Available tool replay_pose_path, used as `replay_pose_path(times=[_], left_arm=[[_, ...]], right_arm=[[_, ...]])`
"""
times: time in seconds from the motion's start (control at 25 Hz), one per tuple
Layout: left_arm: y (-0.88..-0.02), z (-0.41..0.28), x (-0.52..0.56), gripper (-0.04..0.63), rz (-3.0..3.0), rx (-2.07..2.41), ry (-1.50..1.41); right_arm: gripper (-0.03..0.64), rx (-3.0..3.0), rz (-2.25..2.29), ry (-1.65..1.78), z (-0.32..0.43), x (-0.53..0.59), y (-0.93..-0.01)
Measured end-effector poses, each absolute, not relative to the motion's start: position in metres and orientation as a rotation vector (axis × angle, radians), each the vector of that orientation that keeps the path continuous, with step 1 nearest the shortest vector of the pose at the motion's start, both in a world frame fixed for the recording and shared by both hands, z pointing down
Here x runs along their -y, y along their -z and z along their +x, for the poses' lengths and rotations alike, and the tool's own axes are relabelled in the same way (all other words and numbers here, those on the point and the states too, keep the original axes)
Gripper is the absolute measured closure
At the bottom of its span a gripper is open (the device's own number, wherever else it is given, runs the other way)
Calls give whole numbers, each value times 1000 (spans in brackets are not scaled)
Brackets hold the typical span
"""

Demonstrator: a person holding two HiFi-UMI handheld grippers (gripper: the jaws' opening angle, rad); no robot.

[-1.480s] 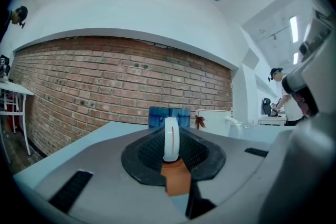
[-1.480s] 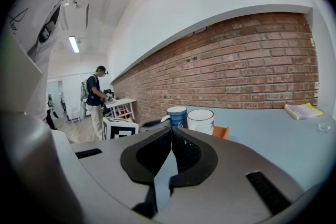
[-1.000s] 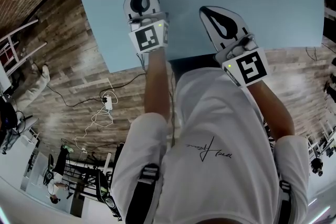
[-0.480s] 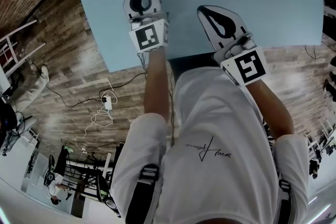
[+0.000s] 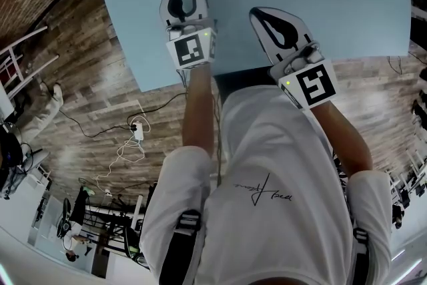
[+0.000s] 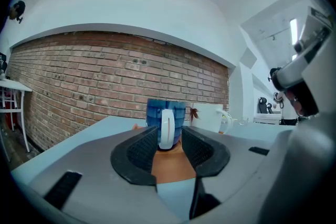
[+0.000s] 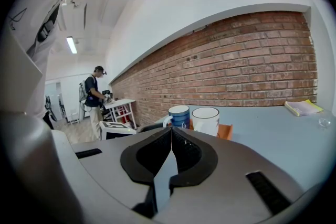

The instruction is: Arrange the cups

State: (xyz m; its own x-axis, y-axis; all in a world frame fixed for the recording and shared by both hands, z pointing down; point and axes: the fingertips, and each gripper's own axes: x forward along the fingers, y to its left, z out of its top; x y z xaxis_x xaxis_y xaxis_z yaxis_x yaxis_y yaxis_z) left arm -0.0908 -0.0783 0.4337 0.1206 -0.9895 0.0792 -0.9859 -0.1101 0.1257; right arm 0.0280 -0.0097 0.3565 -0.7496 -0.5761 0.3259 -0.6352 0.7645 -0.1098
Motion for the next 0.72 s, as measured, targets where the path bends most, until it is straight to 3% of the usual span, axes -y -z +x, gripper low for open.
replay_pose_path(times=[0.72], left_arm=[[-425,-121,44,463,2234,1922,-17]], right_arm=[[594,2712,1051,-329,14,21,-348]])
